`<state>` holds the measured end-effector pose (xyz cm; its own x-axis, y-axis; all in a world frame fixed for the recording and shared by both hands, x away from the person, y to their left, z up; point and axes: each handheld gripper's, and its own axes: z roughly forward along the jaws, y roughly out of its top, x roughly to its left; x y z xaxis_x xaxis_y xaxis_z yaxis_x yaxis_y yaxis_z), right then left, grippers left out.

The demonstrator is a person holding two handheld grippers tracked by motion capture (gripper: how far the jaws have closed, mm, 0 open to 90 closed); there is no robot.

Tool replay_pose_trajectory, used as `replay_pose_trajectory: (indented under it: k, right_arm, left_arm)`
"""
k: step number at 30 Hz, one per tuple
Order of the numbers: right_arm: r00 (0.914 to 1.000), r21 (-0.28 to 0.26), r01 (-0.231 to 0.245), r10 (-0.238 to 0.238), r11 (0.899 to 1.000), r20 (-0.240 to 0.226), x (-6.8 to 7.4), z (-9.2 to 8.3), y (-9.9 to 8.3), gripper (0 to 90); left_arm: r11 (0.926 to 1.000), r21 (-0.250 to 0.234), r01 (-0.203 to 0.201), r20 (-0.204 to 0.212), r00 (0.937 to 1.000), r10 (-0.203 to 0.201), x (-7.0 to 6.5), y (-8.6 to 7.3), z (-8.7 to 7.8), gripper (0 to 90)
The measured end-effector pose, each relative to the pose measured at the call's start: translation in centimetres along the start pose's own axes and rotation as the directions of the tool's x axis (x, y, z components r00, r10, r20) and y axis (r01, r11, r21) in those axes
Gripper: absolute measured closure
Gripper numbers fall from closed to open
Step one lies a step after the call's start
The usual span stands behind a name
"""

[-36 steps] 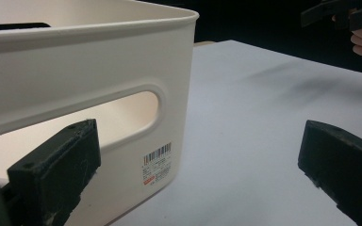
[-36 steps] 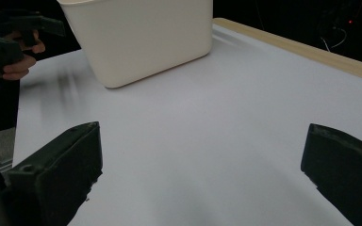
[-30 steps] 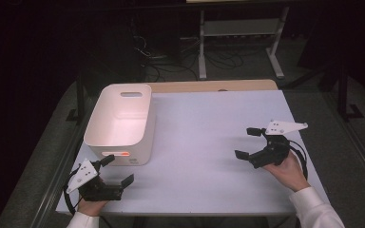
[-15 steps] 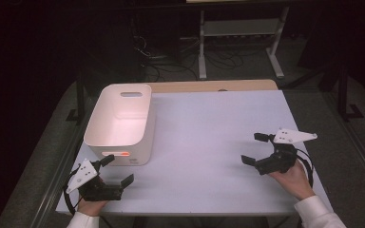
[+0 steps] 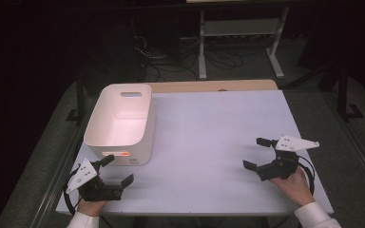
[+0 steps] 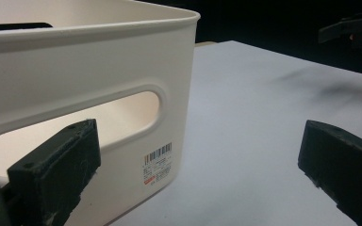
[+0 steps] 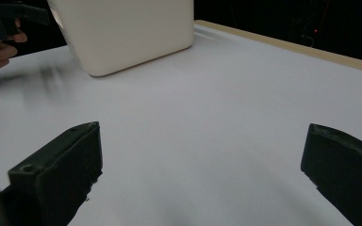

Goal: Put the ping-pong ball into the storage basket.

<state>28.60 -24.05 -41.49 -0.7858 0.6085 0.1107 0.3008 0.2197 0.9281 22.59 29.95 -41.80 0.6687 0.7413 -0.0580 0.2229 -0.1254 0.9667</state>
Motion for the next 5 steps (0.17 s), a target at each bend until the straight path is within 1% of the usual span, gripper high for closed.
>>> replay_pose_trajectory:
  k: [2,5]
  right_arm:
    - [0.9999,0.006,0.009,-0.009,1.0,0.009,0.09,-0.14,-0.04,0.0]
    - [0.9999,-0.01,0.008,-0.008,1.0,0.012,0.13,-0.37,-0.24,0.0]
  left_arm:
    - [1.0,0.001,0.0,0.001,1.0,0.0,0.03,0.0,-0.01,0.0]
    - [1.0,-0.002,0.0,0.004,1.0,0.0,0.04,0.0,0.01,0.0]
